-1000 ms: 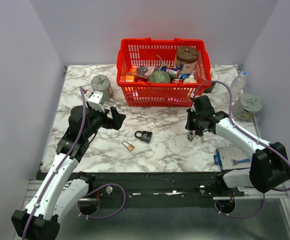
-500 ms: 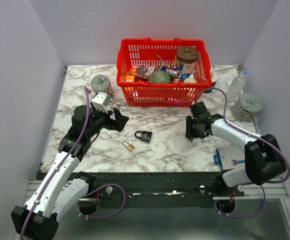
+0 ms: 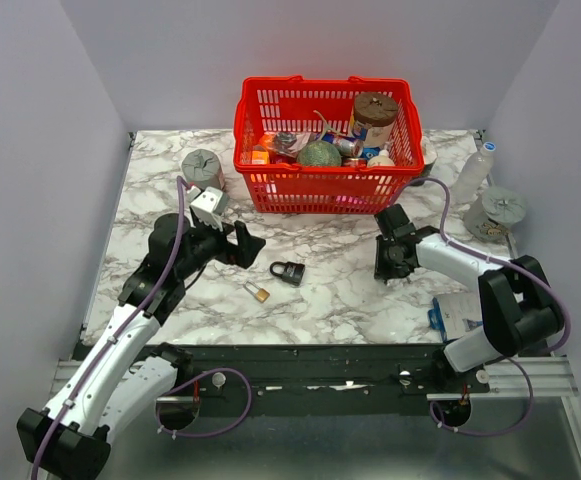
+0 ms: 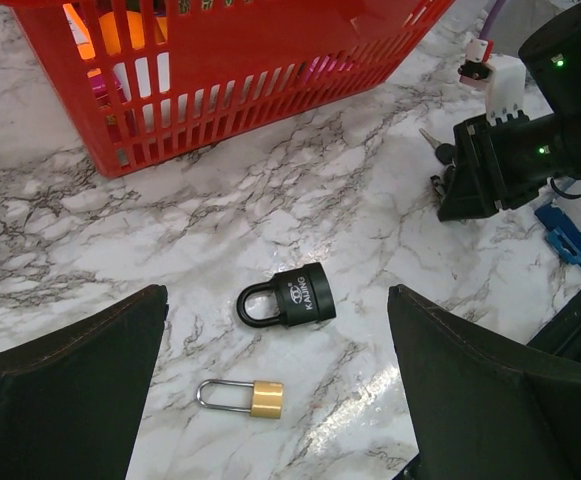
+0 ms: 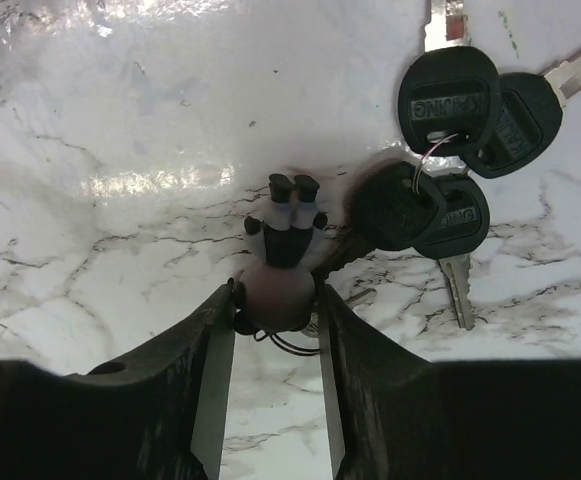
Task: Unlock with the key
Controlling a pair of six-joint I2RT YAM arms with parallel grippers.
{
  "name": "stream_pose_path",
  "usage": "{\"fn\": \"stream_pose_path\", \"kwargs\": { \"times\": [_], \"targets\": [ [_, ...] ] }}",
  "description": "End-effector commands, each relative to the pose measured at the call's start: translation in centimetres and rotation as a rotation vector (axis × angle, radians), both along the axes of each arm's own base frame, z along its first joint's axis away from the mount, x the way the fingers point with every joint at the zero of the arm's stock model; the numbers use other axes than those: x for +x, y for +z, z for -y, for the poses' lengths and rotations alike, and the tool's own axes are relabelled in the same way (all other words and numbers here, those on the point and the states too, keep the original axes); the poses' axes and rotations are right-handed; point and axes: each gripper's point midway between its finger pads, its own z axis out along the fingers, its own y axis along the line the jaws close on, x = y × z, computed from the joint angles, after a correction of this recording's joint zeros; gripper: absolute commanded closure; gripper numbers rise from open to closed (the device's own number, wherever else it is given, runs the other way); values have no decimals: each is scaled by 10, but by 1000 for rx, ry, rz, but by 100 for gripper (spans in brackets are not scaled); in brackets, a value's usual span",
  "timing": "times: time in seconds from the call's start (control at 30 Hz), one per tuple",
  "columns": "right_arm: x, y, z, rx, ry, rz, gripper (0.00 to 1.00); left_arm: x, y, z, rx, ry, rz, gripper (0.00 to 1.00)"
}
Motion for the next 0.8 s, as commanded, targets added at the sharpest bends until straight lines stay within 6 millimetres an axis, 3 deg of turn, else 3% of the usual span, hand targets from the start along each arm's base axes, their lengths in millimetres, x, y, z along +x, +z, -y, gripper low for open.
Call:
{"fn": "stream_pose_path", "kwargs": {
  "times": [0.0,0.07,0.2,0.23,0.3,0.43,0.63,0.67,0.73,0.77],
  "targets": [
    [0,-4,-5,15,-31,-14,73,-3,2,2,-1,-2,7,1],
    [0,0,-12,50,-24,-8,87,-3,-1,3,6,-4,0,1],
    [10,28,-31,157,15,65,99,-5,-3,9,2,-35,-6,1],
    [12,45,-46,242,57,99,99,-7,-3,13,-3,-57,-8,1],
    [15,62,-57,304,103,138,99,-9,-1,16,-12,-80,-3,1],
    [26,124,-86,447,231,251,99,-15,9,21,-32,-124,42,1],
    [23,200,-121,638,419,338,99,-31,44,44,-131,-294,160,1],
    [21,220,-129,688,463,360,99,-33,61,51,-170,-338,220,1],
    [18,239,-136,739,505,379,99,-43,73,67,-239,-448,216,1],
    [11,249,-142,787,545,373,99,-45,90,72,-271,-488,278,1]
  ]
}}
